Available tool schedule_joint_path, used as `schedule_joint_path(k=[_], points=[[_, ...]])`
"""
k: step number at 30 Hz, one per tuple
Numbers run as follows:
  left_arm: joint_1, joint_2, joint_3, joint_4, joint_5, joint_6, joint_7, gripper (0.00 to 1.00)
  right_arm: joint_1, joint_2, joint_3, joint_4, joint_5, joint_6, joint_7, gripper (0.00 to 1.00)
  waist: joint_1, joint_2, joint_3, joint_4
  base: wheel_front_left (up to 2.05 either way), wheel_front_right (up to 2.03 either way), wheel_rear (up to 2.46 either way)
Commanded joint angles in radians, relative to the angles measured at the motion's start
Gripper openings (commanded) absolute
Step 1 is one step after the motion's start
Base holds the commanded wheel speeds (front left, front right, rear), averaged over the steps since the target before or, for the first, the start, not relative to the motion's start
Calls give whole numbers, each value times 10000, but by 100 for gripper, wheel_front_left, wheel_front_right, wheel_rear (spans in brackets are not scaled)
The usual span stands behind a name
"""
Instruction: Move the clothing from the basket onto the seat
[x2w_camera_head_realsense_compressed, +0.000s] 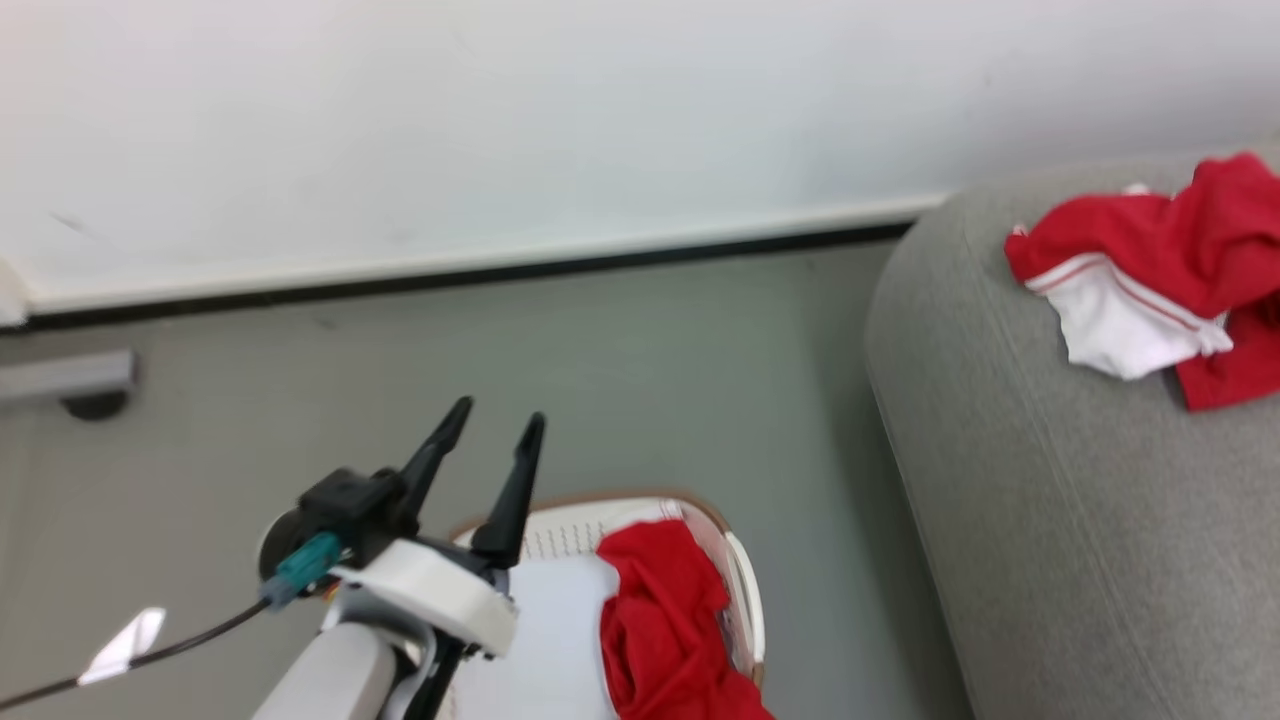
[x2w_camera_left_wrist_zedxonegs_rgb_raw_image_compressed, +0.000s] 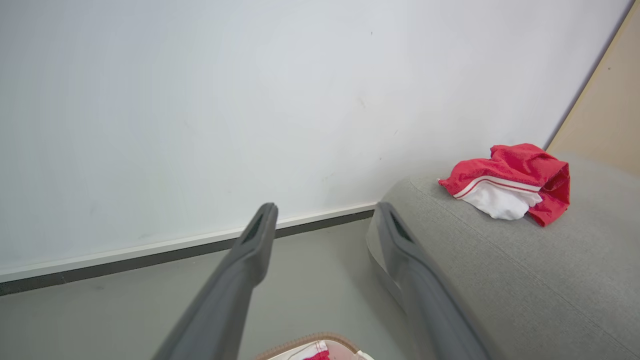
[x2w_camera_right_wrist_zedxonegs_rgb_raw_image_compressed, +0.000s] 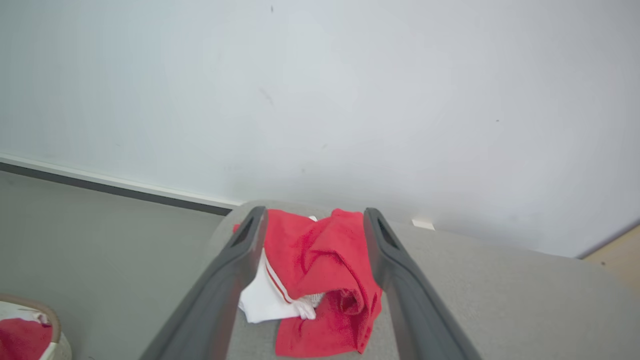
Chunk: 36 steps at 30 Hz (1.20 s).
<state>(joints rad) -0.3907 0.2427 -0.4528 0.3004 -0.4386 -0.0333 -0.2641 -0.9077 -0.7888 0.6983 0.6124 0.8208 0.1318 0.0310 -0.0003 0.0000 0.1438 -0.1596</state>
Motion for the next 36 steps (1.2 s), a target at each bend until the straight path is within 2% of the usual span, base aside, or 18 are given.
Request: schedule_joint_path(k=[1,8,11,14,17,22,25,29,36], points=[[259,65,125,-68,-33,36,-2,100,321,115,-93,-107,16,-22,-248,100,3,0,-648,301,0,0,0],[1204,75,1282,-376,47,228,-2,100,1953,1007,-1207,-995,-252,-22,-1963,100,3,0,-1379,704,0,0,0],[1560,-5,1659,-478,123,234,-2,100,2837,1463,-1883,-1386,-211,-22,-2461,100,3,0,-1563,861,0,0,0],[1921,-136,2098,-604,244,312,-2,100,3803,1973,-2657,-1761,-663,-22,-2785,100,3,0,-1657,939,0,0,0],[2304,-290,2512,-758,501,385,-2,100,4862,2720,-3706,-2196,-1201,-22,-2932,100,3,0,-1718,967,0,0,0],[2944,-773,3203,-1007,1034,343,-2,100,7035,4448,-5603,-3441,-2695,-22,-2959,100,3,0,-1679,1060,0,0,0],[3281,-1042,3643,-1104,1278,165,-3,100,7996,5442,-6041,-4087,-3531,-22,-2963,100,3,0,-1625,1023,0,0,0],[3713,-1318,4226,-1120,1682,-92,-3,100,8617,6169,-6122,-4490,-4366,-22,-2963,100,3,0,-1579,913,0,0,0],[3935,-1688,4683,-930,2222,-471,-3,100,8681,6655,-6549,-4435,-5043,-22,-2965,100,3,0,-1564,782,0,0,0]])
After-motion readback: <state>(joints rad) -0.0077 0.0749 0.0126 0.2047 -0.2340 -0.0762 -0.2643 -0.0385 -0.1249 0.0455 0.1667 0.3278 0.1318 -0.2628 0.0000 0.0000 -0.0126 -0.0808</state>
